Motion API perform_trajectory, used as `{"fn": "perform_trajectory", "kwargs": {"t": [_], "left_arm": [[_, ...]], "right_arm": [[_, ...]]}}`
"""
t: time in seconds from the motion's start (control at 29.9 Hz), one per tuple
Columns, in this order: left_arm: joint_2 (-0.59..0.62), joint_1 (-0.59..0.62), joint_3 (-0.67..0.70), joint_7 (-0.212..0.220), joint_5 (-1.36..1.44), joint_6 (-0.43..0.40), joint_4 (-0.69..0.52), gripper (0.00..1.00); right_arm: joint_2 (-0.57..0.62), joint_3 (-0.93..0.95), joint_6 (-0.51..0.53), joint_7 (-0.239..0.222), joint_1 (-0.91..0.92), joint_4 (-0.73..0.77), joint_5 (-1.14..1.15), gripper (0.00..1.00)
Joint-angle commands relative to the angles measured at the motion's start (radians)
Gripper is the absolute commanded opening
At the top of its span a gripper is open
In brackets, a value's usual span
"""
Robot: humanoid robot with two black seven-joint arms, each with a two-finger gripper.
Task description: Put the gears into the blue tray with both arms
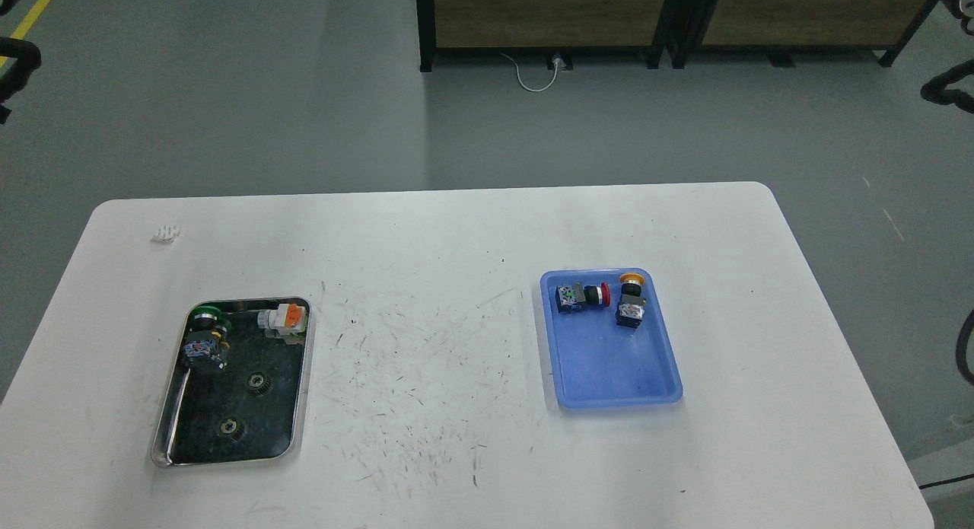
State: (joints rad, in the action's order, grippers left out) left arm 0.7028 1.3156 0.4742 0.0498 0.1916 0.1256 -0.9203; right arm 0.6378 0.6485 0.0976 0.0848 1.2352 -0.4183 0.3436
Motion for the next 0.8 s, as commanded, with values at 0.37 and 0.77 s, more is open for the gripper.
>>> {"fn": "perform_trajectory", "kwargs": {"t": [0.37, 0.77], "left_arm": [[0.040, 0.031, 0.014, 0.028, -0.015, -0.033, 0.015, 0.99], [0.155, -0.205, -0.006, -0.156, 0.021, -0.455, -0.029, 0.99]], "right_arm": [[-0.013, -0.016, 0.014, 0.006, 0.003, -0.011, -0.014, 1.00], [0.054, -0.052, 0.036, 0.004, -0.022, -0.115, -0.035, 0.99]]}}
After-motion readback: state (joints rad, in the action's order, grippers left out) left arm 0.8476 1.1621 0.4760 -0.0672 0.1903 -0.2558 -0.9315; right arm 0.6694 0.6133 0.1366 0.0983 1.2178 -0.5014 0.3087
